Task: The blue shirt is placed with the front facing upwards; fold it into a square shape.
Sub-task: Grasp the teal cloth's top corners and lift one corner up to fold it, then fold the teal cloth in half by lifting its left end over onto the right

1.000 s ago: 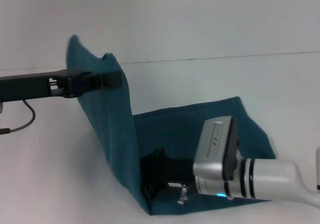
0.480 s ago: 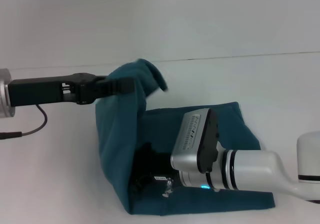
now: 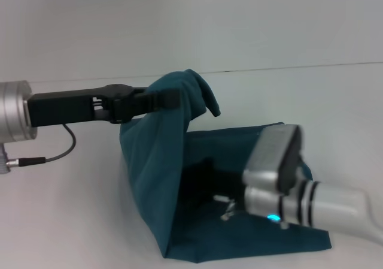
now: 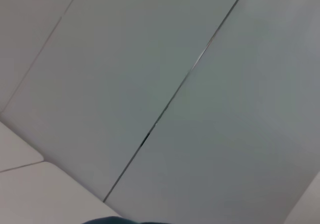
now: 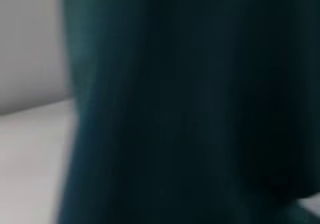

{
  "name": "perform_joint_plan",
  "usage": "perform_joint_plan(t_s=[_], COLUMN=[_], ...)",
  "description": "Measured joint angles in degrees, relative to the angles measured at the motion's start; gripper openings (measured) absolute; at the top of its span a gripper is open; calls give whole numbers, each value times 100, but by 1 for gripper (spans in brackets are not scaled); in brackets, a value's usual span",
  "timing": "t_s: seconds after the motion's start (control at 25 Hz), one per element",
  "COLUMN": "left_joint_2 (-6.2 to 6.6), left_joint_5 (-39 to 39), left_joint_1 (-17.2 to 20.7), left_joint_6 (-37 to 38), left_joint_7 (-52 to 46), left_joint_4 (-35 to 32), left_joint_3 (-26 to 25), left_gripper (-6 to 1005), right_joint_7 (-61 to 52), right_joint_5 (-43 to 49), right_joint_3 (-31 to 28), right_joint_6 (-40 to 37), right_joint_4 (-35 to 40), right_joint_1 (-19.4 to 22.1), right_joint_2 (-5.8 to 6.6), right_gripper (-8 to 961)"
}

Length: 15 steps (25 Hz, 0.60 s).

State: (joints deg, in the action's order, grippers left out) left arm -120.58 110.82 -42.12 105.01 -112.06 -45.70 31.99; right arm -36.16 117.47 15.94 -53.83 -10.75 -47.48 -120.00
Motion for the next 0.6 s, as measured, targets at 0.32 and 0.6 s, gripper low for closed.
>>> perform_joint_plan(t_s=[0.32, 0.6], left_joint_2=[-167, -324], left_joint_5=[-18, -107], left_joint_1=[-198, -422], left_joint_6=[-41, -340], left_joint_7=[0, -4], left_joint_4=[0, 154], left_joint_3=[53, 335], left_gripper=[20, 20], right_joint_7=[-773, -1231], right_joint_5=[-48, -50], right_joint_3=[-35, -103], right_joint_6=[-650, -977], right_joint_4=[955, 1521], right_joint_1=[498, 753], right_joint_2=[11, 22], right_gripper=[-2, -2])
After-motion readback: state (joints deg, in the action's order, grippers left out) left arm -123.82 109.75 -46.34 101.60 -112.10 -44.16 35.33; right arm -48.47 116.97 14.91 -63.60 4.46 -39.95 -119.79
